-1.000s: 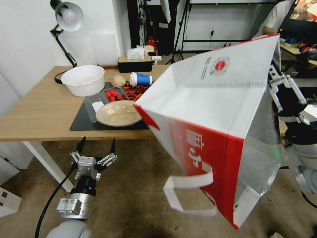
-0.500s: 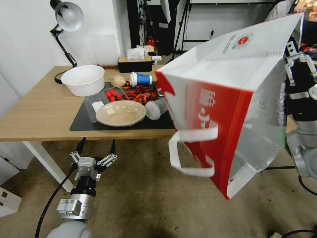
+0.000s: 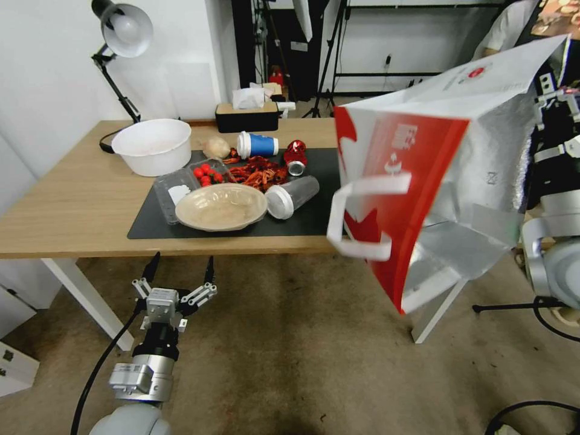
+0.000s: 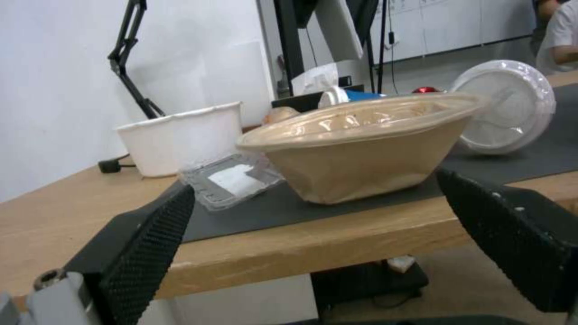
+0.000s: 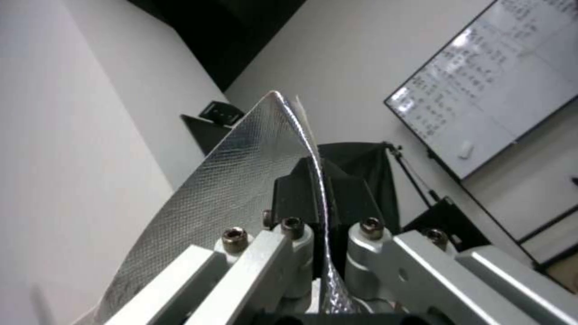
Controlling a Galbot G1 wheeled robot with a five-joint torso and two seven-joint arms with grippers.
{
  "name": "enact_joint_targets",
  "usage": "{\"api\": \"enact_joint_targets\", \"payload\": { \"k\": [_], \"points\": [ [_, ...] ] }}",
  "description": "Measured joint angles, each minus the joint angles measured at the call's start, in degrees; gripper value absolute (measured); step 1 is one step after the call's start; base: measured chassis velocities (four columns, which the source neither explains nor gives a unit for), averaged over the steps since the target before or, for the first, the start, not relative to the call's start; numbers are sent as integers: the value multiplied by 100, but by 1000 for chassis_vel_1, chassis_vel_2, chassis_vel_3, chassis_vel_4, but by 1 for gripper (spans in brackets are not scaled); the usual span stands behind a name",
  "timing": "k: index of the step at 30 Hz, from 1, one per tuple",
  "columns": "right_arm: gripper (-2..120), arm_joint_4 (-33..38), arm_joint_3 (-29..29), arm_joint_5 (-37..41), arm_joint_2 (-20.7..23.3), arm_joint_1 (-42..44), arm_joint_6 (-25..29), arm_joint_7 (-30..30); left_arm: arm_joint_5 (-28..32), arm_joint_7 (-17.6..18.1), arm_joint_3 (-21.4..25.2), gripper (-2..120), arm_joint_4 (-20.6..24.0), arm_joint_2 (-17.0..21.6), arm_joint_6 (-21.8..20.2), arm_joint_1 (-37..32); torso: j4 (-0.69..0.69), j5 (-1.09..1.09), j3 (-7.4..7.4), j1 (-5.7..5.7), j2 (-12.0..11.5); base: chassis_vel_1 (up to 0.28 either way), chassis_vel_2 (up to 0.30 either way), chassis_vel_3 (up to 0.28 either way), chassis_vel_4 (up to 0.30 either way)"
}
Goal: Pick up the food delivery bag from the floor and place it on the table.
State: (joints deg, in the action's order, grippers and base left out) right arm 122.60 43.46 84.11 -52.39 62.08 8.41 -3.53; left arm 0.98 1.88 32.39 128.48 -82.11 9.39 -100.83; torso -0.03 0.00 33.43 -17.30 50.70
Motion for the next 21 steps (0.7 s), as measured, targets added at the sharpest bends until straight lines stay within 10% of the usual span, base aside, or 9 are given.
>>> {"api": "enact_joint_targets", "payload": {
  "k": [21],
  "points": [
    [0,-712,-248,-208,255,-442,-109,-578,-90,-17,-65,100,-28,-9,17,0,0,-1,-1,1,0,0,0,0,0]
  ]
}}
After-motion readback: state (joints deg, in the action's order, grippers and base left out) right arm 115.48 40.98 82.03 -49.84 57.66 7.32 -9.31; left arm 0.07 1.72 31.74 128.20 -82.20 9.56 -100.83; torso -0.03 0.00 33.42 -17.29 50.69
